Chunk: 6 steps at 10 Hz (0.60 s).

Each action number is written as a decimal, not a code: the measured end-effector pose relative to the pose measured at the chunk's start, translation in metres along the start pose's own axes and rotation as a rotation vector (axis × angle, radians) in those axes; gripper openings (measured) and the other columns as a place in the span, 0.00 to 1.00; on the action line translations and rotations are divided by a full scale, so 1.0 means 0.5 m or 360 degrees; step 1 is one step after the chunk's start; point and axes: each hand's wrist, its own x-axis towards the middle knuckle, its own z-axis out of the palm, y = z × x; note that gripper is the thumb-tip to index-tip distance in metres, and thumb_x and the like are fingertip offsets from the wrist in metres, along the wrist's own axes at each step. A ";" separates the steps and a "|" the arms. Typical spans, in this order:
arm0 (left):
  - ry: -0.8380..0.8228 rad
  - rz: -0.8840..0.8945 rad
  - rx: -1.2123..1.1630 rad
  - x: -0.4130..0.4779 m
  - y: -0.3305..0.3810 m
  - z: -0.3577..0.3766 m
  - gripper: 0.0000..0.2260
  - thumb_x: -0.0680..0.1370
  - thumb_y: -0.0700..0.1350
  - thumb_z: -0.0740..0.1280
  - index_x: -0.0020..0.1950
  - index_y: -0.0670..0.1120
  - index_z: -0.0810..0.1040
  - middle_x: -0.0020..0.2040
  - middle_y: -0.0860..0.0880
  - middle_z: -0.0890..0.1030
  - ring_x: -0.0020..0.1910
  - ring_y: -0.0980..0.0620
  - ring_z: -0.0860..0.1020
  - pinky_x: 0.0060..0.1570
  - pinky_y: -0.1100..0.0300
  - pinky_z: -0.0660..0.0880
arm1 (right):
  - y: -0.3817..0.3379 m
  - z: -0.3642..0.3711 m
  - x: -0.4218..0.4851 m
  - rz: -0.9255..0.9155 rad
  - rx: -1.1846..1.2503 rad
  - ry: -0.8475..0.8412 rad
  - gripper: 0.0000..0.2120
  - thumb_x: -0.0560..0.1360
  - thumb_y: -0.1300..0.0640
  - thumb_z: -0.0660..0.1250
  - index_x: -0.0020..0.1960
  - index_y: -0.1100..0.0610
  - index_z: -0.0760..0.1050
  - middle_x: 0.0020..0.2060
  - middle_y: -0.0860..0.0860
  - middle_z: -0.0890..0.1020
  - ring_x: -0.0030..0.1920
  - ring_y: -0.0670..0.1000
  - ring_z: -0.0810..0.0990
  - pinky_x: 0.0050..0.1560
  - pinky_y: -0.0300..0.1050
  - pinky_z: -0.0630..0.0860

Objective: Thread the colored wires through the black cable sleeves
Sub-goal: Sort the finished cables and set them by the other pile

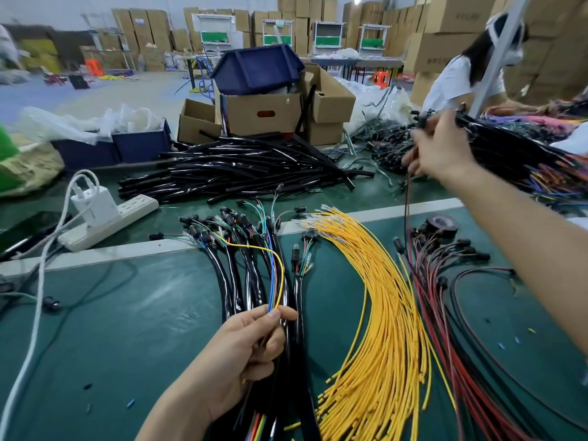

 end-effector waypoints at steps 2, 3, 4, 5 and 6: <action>-0.0033 0.0012 -0.0040 0.002 0.001 -0.002 0.11 0.73 0.45 0.65 0.49 0.38 0.78 0.26 0.49 0.68 0.21 0.59 0.59 0.16 0.72 0.56 | -0.109 -0.040 0.035 -0.0412 0.0069 0.0383 0.13 0.81 0.59 0.59 0.62 0.65 0.70 0.50 0.59 0.81 0.38 0.47 0.82 0.36 0.37 0.78; -0.0058 0.0002 -0.0097 0.001 0.002 -0.001 0.09 0.73 0.43 0.64 0.45 0.39 0.79 0.27 0.47 0.69 0.21 0.59 0.59 0.15 0.71 0.57 | -0.261 -0.188 0.327 -0.0445 0.0303 0.0391 0.11 0.81 0.60 0.59 0.61 0.65 0.71 0.48 0.59 0.81 0.36 0.47 0.82 0.35 0.37 0.79; -0.0071 -0.0017 -0.0206 0.002 0.003 0.001 0.08 0.73 0.41 0.64 0.45 0.37 0.77 0.28 0.44 0.73 0.20 0.59 0.61 0.14 0.71 0.58 | -0.227 -0.166 0.310 -0.0339 0.0332 0.0299 0.10 0.81 0.60 0.60 0.59 0.65 0.71 0.46 0.59 0.82 0.34 0.48 0.82 0.34 0.38 0.79; -0.0078 -0.0021 -0.0243 0.003 0.004 0.002 0.08 0.73 0.41 0.63 0.45 0.36 0.76 0.30 0.42 0.75 0.19 0.59 0.62 0.14 0.70 0.60 | -0.198 -0.148 0.228 -0.0239 0.0178 0.0198 0.09 0.81 0.61 0.60 0.57 0.65 0.72 0.44 0.60 0.82 0.32 0.48 0.82 0.34 0.39 0.80; -0.0069 -0.0018 -0.0254 0.003 0.003 -0.001 0.08 0.73 0.41 0.64 0.45 0.36 0.76 0.30 0.42 0.76 0.19 0.58 0.62 0.14 0.69 0.62 | -0.126 -0.026 0.049 -0.0286 0.0207 -0.0066 0.08 0.81 0.61 0.60 0.56 0.65 0.72 0.39 0.57 0.81 0.29 0.47 0.82 0.33 0.39 0.80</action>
